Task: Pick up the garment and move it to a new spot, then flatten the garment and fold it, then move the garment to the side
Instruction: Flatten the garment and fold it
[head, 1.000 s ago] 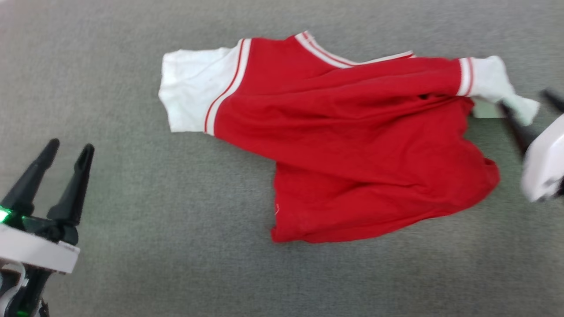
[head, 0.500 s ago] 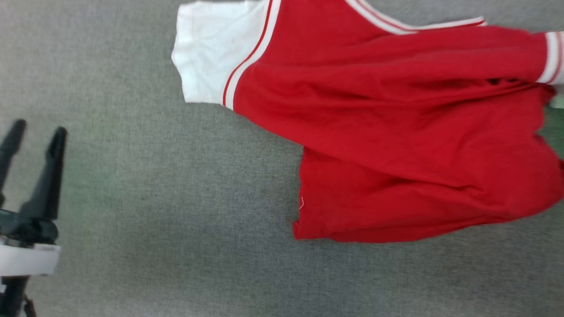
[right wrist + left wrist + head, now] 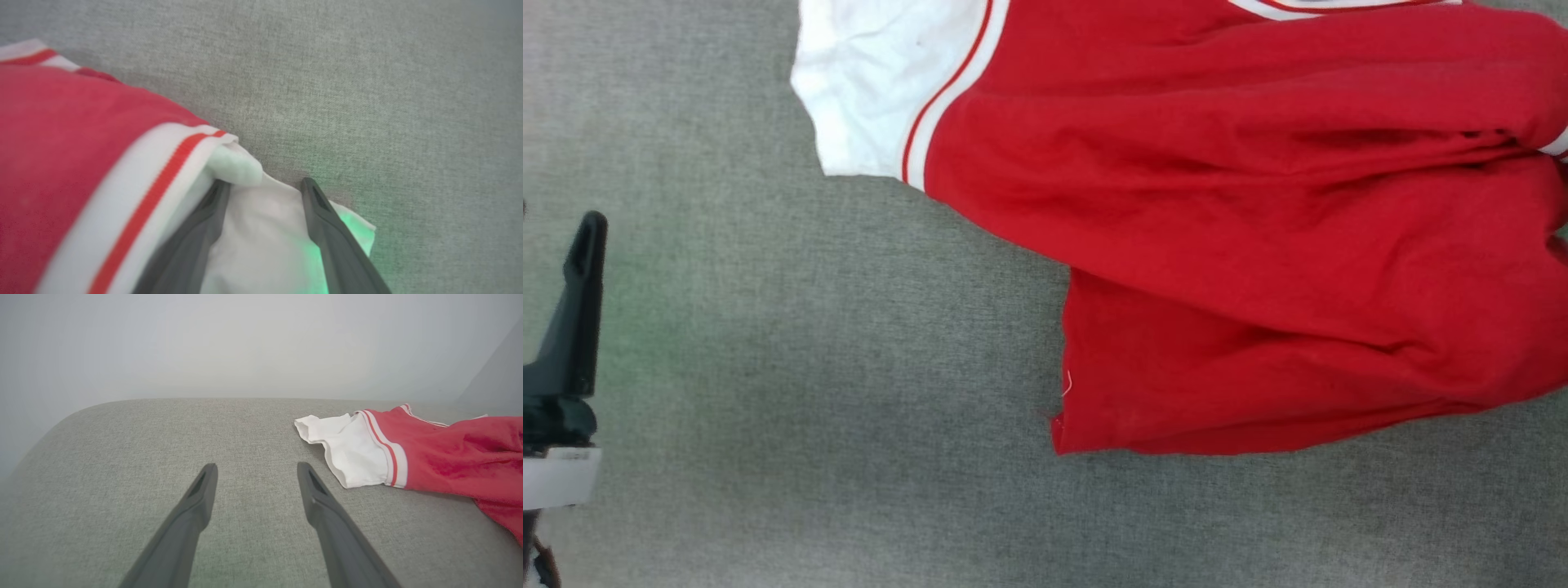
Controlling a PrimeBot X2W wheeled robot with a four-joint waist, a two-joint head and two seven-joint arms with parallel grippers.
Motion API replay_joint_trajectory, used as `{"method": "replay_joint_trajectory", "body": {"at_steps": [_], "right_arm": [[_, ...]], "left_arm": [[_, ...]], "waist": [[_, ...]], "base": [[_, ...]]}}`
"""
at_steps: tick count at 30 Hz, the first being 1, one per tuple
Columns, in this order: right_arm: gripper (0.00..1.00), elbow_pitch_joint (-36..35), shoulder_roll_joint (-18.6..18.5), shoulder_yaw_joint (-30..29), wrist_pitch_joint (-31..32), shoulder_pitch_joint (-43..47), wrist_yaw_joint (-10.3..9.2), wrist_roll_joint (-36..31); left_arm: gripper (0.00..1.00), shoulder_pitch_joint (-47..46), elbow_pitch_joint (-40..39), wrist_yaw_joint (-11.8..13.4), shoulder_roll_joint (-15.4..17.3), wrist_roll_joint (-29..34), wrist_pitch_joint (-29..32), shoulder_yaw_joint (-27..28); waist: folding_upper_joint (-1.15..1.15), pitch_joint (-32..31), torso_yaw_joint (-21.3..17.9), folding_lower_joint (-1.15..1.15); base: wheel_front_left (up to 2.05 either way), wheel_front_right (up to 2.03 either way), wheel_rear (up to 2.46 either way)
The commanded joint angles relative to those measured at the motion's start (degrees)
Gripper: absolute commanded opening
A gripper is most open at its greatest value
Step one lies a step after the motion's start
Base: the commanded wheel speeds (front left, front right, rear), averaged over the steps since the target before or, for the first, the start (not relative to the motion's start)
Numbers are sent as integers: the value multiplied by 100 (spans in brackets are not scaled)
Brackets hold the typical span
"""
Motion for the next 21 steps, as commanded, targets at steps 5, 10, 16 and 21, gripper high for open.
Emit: {"method": "replay_joint_trajectory", "body": {"at_steps": [5, 10, 16, 21], "right_arm": [[0, 166, 256, 58, 184, 131, 1, -100], [0, 26, 390, 112, -42, -54, 0, -148], [0, -136, 458, 381, -237, -269, 0, -62], [0, -113, 589, 713, -251, -461, 0, 62]], "left_arm": [[100, -48, -105, 5, 109, -4, 0, 138], [100, -283, -356, 5, 595, 156, 0, 224], [100, -1058, -648, 6, 2068, 24, 1, -418], [100, -1752, -760, 8, 3571, -883, 92, -1858]], "waist": [[0, 69, -81, 0], [0, 98, -199, 0], [0, 161, -491, 0], [0, 292, -877, 0]], "base": [[0, 0, 0], [0, 0, 0], [0, 0, 0], [0, 0, 0]]}}
